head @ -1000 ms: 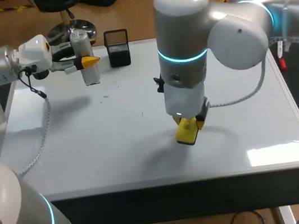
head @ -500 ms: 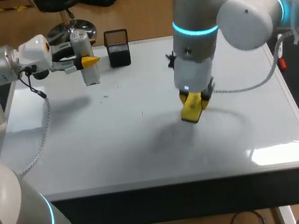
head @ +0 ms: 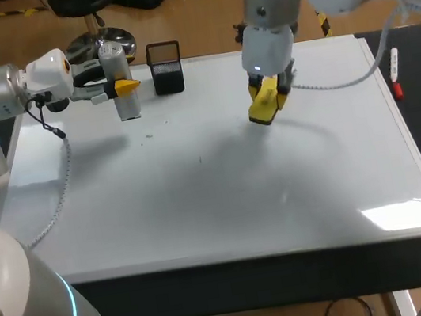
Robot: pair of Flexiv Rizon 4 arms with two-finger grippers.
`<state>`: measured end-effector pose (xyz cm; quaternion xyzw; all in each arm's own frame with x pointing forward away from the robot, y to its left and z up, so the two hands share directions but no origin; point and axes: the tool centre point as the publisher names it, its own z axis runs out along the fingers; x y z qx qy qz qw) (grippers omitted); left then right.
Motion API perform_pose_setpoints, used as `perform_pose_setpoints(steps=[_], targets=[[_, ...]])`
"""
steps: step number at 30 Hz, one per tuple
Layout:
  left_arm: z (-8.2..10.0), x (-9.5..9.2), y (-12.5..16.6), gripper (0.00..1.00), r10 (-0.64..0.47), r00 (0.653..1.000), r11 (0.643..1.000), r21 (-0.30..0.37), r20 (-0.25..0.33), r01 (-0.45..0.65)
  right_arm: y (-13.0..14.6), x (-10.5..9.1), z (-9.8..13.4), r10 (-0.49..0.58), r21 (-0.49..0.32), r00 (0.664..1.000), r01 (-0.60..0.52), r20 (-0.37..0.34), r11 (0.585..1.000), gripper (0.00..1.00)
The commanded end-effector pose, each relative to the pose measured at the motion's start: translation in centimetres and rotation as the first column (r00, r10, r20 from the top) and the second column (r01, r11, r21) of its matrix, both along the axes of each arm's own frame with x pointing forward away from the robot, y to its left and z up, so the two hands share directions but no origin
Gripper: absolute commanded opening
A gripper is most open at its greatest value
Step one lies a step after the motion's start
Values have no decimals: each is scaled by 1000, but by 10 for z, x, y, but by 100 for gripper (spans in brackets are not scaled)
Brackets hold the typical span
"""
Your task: Pick up the inspection probe, press it on each red-marked spot on the whiteboard one by one, put down the probe, pick up the eraser, and wipe off all the red marks.
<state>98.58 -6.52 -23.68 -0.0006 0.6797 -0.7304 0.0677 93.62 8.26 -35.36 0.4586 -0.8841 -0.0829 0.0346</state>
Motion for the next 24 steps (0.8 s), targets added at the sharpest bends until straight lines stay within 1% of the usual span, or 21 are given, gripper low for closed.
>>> perform_pose_setpoints(steps=[1,23,24], targets=[[1,-1,0,0,3,1000,1000,1,2,-3,0,16,-1,0,-17,999,-1,-41,1000,0],[1,-1,0,0,3,1000,1000,1,2,-3,0,16,-1,0,-17,999,-1,-41,1000,0],[1,-1,0,0,3,1000,1000,1,2,-3,-1,19,-4,-4,-30,999,2,-45,1000,0]])
